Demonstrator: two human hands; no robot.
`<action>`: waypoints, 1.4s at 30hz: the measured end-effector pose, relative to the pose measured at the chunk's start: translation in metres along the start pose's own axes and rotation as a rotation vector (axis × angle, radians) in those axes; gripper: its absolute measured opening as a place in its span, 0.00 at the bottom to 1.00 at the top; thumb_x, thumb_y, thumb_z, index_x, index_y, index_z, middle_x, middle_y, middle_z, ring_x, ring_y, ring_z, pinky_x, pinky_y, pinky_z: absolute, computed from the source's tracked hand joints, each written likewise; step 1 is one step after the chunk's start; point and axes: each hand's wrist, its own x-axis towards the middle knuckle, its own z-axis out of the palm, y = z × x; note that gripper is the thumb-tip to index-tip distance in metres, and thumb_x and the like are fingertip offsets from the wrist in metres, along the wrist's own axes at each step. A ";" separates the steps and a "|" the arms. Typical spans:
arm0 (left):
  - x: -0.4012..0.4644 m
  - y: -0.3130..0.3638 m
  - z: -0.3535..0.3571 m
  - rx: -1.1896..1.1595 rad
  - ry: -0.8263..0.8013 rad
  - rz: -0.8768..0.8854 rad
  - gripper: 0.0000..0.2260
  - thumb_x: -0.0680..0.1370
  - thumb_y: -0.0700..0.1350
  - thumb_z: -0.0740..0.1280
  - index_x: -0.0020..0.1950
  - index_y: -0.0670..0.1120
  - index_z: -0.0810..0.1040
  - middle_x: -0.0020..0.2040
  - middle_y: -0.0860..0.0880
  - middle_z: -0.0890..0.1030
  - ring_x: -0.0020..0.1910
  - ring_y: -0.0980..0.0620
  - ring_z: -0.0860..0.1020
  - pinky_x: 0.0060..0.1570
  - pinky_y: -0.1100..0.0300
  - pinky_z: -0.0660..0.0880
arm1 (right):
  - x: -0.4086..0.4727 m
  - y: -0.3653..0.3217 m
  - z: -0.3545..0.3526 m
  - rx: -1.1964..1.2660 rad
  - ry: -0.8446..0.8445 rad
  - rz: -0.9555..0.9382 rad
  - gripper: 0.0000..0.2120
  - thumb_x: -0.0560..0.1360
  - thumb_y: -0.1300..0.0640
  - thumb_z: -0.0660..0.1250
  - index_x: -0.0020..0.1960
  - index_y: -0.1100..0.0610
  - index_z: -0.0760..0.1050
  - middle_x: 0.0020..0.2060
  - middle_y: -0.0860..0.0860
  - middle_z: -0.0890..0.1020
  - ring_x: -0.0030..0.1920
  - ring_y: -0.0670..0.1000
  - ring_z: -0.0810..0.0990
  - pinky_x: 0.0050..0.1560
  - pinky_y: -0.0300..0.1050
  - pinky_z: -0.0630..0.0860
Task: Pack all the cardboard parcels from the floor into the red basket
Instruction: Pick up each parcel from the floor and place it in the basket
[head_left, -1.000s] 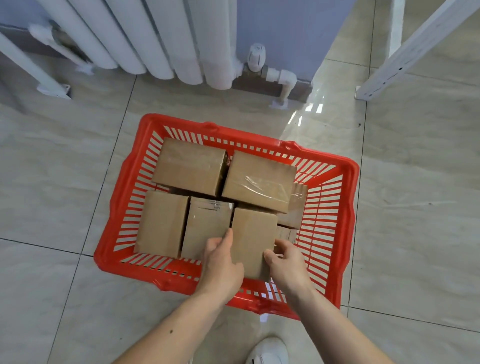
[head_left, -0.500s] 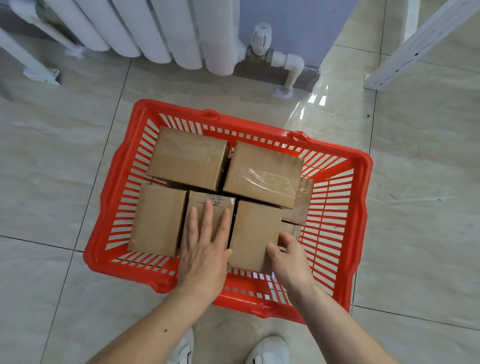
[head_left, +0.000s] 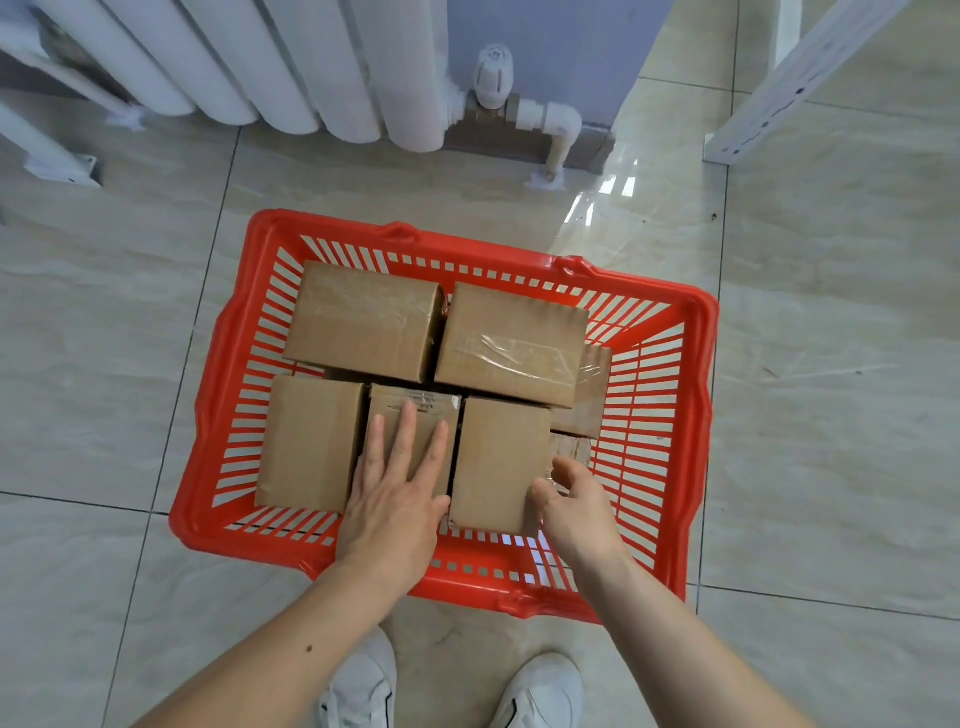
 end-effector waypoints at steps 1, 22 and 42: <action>-0.003 0.001 -0.004 -0.014 0.004 -0.006 0.34 0.82 0.52 0.55 0.76 0.59 0.31 0.74 0.53 0.23 0.73 0.47 0.25 0.77 0.47 0.43 | -0.005 -0.001 -0.004 -0.007 0.011 0.003 0.24 0.82 0.57 0.60 0.76 0.54 0.62 0.70 0.51 0.72 0.60 0.47 0.74 0.48 0.36 0.74; -0.144 0.198 -0.138 -0.773 0.069 0.088 0.11 0.77 0.43 0.66 0.59 0.48 0.78 0.63 0.54 0.73 0.58 0.56 0.76 0.52 0.63 0.69 | -0.217 -0.047 -0.172 0.415 0.297 -0.098 0.14 0.77 0.55 0.68 0.61 0.52 0.73 0.50 0.46 0.78 0.49 0.43 0.79 0.58 0.49 0.78; -0.259 0.525 -0.027 -0.642 -0.187 0.238 0.12 0.75 0.44 0.66 0.57 0.51 0.74 0.57 0.50 0.77 0.55 0.50 0.78 0.59 0.49 0.76 | -0.298 0.155 -0.452 0.682 0.496 -0.019 0.06 0.76 0.53 0.68 0.53 0.51 0.76 0.51 0.48 0.81 0.54 0.50 0.81 0.59 0.52 0.78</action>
